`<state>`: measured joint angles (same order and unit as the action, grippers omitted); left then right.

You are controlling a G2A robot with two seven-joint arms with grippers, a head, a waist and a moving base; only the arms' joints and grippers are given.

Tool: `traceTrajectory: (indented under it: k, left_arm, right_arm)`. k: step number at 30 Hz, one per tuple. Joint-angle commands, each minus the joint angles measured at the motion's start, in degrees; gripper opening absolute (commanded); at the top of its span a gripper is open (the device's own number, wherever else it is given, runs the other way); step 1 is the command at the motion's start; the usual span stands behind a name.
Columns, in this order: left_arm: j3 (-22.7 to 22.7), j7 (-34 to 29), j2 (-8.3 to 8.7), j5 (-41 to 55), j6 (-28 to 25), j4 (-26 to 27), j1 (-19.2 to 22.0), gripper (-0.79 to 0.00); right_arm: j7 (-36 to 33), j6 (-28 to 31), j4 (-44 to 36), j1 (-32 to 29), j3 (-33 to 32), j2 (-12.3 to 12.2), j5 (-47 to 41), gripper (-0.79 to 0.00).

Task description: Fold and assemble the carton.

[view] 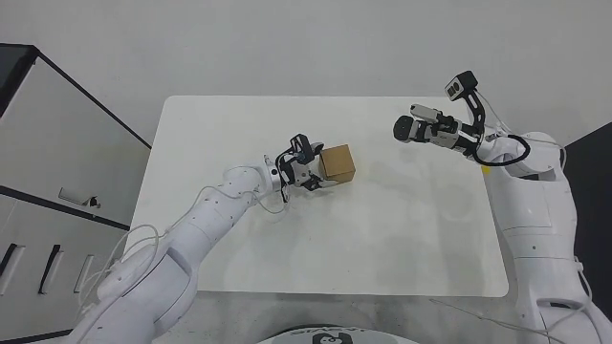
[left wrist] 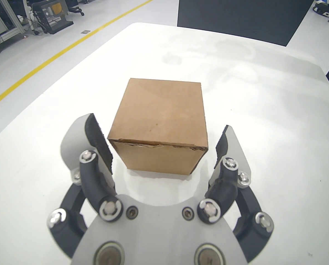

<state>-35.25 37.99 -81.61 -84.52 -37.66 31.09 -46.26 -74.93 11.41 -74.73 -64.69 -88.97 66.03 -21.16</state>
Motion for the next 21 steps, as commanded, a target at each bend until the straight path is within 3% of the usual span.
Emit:
traceTrajectory:
  k: [1,8,16,21]
  left_arm:
    - [0.14,0.35,-0.27,0.08,-0.14,-0.65,0.15,-0.114]
    - [0.64,1.00,-1.13,0.05,-0.47,-2.64,0.65,-0.126]
    - [1.06,1.51,-1.92,0.00,-0.93,-4.59,0.97,-0.089]
    - [1.19,1.89,-2.34,0.18,-1.20,-5.46,1.00,-0.126]
  right_arm:
    - [0.00,0.00,0.00,0.00,0.00,0.00,0.00,0.000]
    - [0.00,0.00,0.00,0.00,0.00,0.00,0.00,0.000]
    - [0.00,0.00,0.00,0.00,0.00,0.00,0.00,0.000]
    - [0.00,0.00,0.00,0.00,0.00,0.00,0.00,0.000]
